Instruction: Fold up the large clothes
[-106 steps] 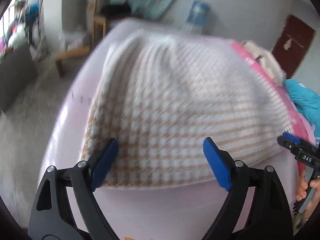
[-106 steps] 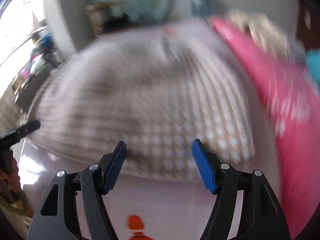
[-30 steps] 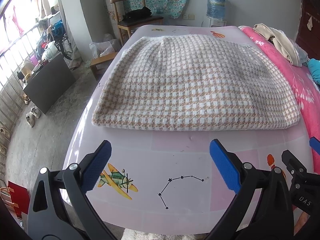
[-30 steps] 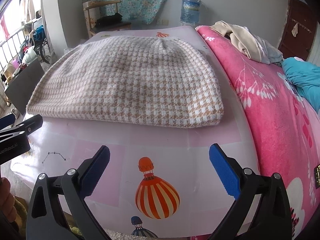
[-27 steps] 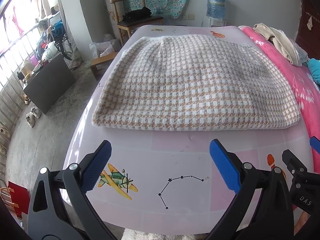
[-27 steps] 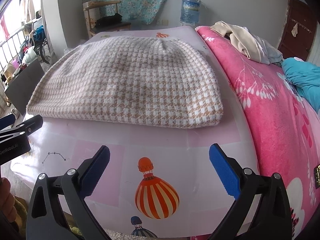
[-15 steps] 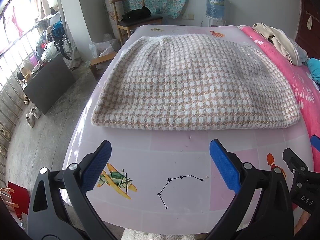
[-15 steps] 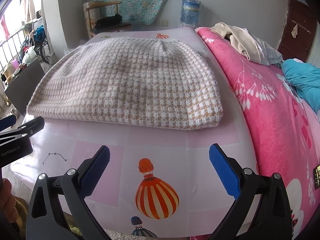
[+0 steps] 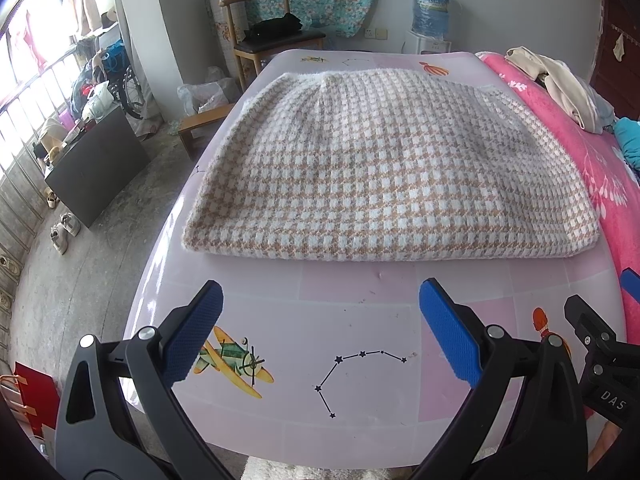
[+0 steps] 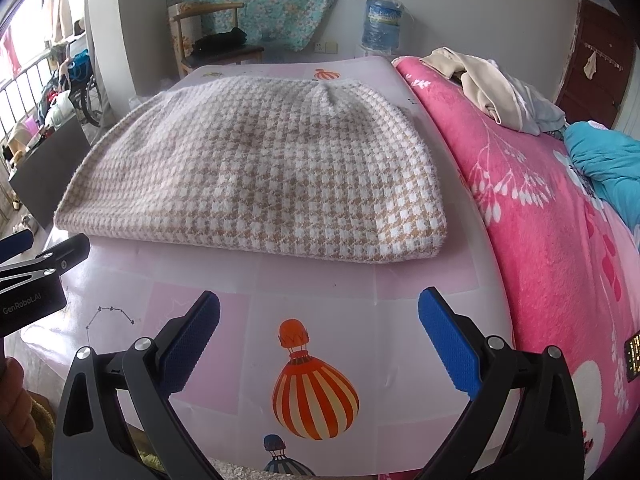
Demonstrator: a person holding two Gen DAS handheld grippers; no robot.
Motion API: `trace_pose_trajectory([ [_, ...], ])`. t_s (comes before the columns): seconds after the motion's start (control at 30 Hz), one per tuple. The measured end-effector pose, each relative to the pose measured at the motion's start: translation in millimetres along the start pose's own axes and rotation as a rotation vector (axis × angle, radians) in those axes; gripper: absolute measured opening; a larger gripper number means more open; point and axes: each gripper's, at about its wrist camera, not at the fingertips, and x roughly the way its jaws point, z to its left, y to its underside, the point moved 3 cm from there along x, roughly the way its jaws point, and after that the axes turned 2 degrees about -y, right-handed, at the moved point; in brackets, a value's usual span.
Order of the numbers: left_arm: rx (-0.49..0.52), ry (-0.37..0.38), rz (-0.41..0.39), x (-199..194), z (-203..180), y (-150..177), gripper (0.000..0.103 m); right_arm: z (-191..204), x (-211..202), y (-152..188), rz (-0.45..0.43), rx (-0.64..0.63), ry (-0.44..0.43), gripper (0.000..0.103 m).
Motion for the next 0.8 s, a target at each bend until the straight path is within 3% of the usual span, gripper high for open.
trace_pose_trajectory([
  [0.8,-0.001,0.001,-0.001,0.9,1.4,-0.3,0.095,2.1,0.9,-2.0,0.002,-0.01,-0.002,0.097],
])
